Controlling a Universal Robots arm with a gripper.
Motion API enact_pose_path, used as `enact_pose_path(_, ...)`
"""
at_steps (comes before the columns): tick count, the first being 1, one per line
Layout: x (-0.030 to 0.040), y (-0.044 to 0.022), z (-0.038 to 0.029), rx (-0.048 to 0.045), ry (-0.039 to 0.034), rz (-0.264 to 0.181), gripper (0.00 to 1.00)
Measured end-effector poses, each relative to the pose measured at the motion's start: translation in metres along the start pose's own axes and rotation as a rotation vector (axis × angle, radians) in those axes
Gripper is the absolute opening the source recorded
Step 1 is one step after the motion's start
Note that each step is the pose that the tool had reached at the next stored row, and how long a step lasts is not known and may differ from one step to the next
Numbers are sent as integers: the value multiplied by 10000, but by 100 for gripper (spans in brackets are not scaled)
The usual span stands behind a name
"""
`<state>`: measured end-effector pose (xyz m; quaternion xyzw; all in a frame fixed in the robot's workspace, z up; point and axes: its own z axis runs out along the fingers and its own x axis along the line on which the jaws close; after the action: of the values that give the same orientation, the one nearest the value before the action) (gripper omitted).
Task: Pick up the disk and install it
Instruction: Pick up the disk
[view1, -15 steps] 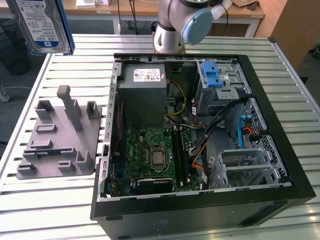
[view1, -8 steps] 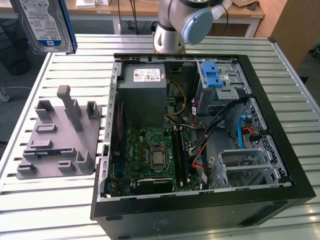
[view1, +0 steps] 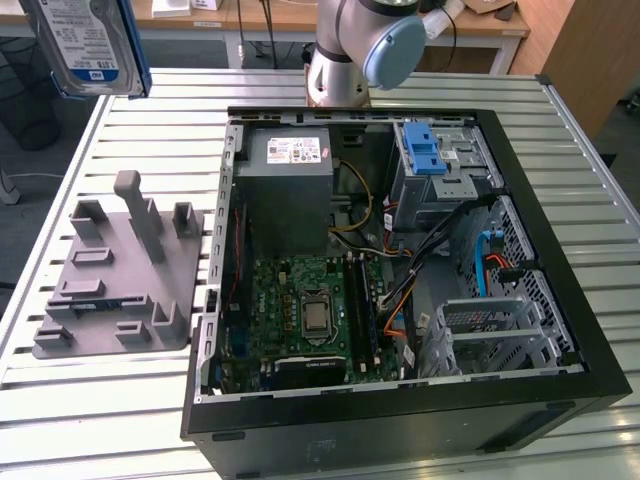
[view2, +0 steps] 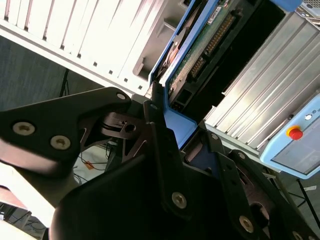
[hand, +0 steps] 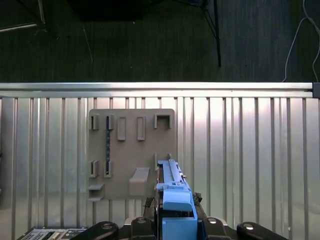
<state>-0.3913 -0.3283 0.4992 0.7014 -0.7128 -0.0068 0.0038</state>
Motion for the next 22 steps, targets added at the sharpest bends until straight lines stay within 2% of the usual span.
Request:
enact_pose_path(5, 84, -4, -1, -1, 1, 1, 36)
enact_pose_path(7, 96, -26, -1, 0, 0, 1, 36)
enact_pose_path(22, 93, -499, -8, -11, 1, 1, 36)
